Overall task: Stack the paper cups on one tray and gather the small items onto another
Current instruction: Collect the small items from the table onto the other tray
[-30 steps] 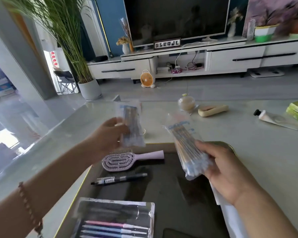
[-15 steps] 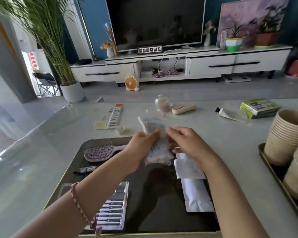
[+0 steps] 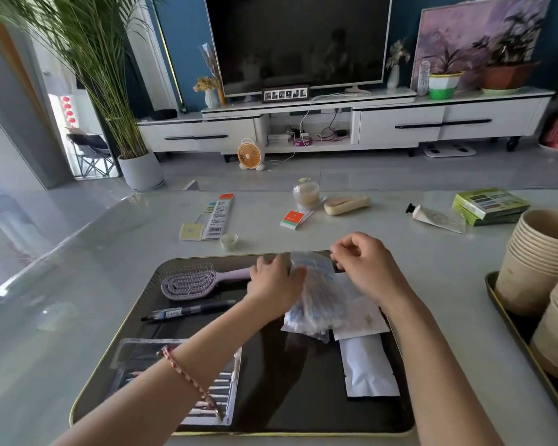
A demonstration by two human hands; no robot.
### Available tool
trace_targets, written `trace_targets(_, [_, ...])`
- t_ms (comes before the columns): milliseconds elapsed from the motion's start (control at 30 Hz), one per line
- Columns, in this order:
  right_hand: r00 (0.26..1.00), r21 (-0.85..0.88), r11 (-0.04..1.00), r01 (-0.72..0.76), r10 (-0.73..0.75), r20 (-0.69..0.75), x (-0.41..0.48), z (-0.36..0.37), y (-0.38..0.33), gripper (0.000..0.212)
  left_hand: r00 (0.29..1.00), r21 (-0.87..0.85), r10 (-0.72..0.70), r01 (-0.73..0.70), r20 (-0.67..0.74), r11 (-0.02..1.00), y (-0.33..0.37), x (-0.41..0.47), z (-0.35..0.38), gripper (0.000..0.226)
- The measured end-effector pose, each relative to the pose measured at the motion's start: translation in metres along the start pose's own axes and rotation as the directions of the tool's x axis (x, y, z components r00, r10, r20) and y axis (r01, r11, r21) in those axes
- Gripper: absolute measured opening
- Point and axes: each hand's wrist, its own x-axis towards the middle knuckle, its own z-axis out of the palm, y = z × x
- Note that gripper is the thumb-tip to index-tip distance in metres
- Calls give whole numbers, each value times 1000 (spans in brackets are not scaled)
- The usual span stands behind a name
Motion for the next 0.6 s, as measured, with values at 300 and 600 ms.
trace_targets(300, [985, 210, 975, -76, 41, 167, -5, -40, 39, 15, 975, 11, 156, -156, -159, 988, 14, 54, -25, 35])
trace_targets(600, [984, 362, 925, -117, 59, 166, 11, -20, 55, 31, 908, 246, 391, -348, -152, 904, 55, 137, 5, 42])
